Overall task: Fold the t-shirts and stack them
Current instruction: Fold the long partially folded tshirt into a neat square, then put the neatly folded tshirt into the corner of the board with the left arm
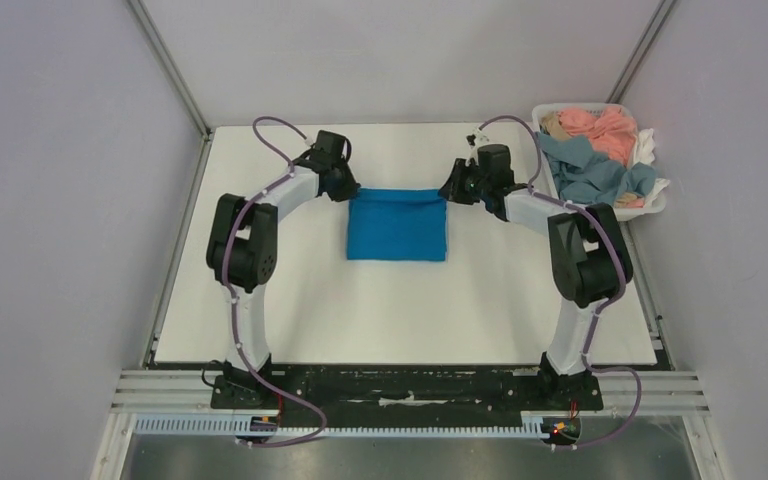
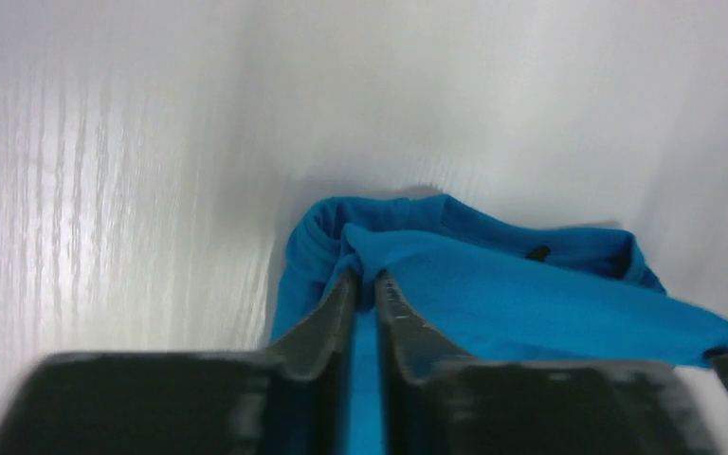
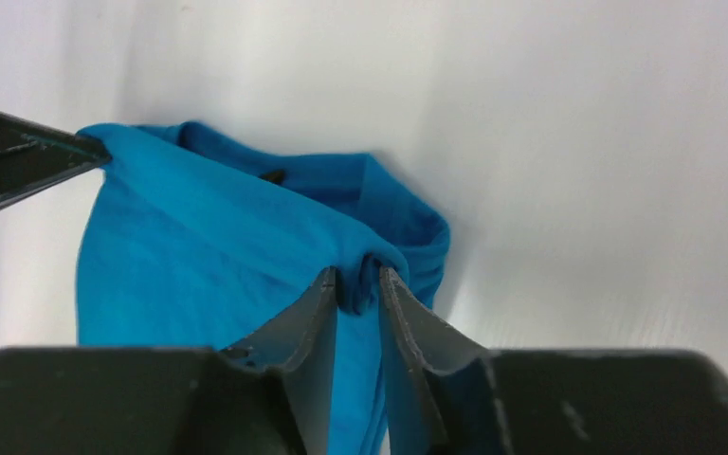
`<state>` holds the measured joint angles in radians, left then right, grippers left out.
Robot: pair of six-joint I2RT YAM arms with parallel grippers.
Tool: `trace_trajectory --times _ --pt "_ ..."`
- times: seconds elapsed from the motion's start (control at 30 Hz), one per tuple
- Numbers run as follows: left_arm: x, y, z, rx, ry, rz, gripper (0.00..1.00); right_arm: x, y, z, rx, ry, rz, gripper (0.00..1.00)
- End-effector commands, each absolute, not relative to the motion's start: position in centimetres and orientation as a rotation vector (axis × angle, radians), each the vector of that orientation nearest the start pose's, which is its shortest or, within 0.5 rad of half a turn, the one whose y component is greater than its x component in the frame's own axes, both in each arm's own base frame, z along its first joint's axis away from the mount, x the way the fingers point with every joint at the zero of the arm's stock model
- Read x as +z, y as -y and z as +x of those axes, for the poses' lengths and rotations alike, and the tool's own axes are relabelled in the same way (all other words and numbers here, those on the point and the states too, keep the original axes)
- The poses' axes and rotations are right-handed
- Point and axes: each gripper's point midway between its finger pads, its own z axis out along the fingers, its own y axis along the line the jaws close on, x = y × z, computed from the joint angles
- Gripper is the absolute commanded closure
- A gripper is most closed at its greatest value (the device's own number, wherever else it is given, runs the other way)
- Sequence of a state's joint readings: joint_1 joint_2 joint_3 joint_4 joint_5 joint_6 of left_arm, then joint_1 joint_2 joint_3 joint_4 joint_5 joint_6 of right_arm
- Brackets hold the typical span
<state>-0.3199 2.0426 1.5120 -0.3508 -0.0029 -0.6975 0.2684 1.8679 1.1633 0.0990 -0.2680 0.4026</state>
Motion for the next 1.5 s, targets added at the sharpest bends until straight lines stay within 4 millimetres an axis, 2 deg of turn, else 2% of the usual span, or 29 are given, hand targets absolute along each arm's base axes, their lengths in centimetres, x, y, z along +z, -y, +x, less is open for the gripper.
trace_trajectory --times 0.0,0.07,0.1,0.13,0.17,0.23,0.33,0.43,0.5,0.57,0.63,0.7,0.83,0.93,1.0,1.1,1.2,1.33,1.47 --pt "7.5 18.9 50.3 -0.477 -2.457 -0.396 0.68 9.9 -18.2 51.2 0.583 -2.125 -0.007 0.62" --pt "8.7 19.1 50.7 -0.498 -2.433 -0.383 0.46 10.5 -18.3 52.4 0.561 -2.114 -0.025 0.43" --pt "9.6 19.3 50.9 -0.51 -2.417 -0.375 0.31 11.0 -18.3 52.7 0.553 -2.101 -0.035 0.32" --pt "10.4 19.4 51.0 -0.524 -2.402 -0.368 0.24 11.7 -18.3 52.9 0.548 -2.087 -0.046 0.23" --pt "11.4 19.7 51.0 -0.548 -2.387 -0.357 0.22 12.6 -18.2 52.9 0.542 -2.067 -0.049 0.12" --pt "12.6 20.5 50.8 -0.609 -2.371 -0.326 0.21 13.7 -18.3 51.9 0.556 -2.04 -0.068 0.02" --pt "13.0 23.0 49.8 -0.756 -2.383 -0.242 0.2 14.6 -20.0 49.1 0.692 -2.002 -0.131 0.02" --pt "11.9 24.8 48.5 -0.851 -2.431 -0.184 0.2 14.9 -23.2 45.4 0.912 -1.982 -0.227 0.02" --pt "10.8 25.0 48.4 -0.839 -2.451 -0.187 0.19 14.8 -25.0 43.5 1.012 -1.975 -0.279 0.02" --pt "10.0 24.7 48.8 -0.808 -2.463 -0.199 0.19 14.8 -26.4 42.5 1.066 -1.969 -0.323 0.02" --pt "9.5 24.6 49.8 -0.774 -2.471 -0.199 0.19 14.5 -27.0 42.9 1.066 -1.972 -0.328 0.02" --pt "8.6 24.5 50.8 -0.735 -2.49 -0.21 0.19 13.6 -27.1 44.1 1.045 -1.998 -0.303 0.02" --pt "5.5 23.6 52.4 -0.63 -2.553 -0.262 0.19 11.2 -27.3 46.8 1.009 -2.036 -0.274 0.02" --pt "3.6 23.4 52.7 -0.606 -2.594 -0.294 0.19 9.6 -26.7 49.8 0.972 -2.051 -0.216 0.02" --pt "2.6 23.3 52.6 -0.609 -2.62 -0.306 0.19 7.9 -26.1 51.6 0.946 -2.077 -0.149 0.02" --pt "1.9 22.9 52.2 -0.588 -2.639 -0.322 0.19 4.7 -25.2 52.3 0.898 -2.154 -0.069 0.02" --pt "1.6 22.5 51.5 -0.579 -2.656 -0.332 0.19 2.0 -24.7 50.4 0.9 -2.231 -0.03 0.02" --pt "1.6 22.5 49.3 -0.62 -2.667 -0.337 0.2 0.7 -24.0 45.9 0.911 -2.27 -0.003 0.02" --pt "2.3 23.0 46.1 -0.72 -2.654 -0.326 0.2 1.5 -24.1 42.4 0.943 -2.277 -0.039 0.02"
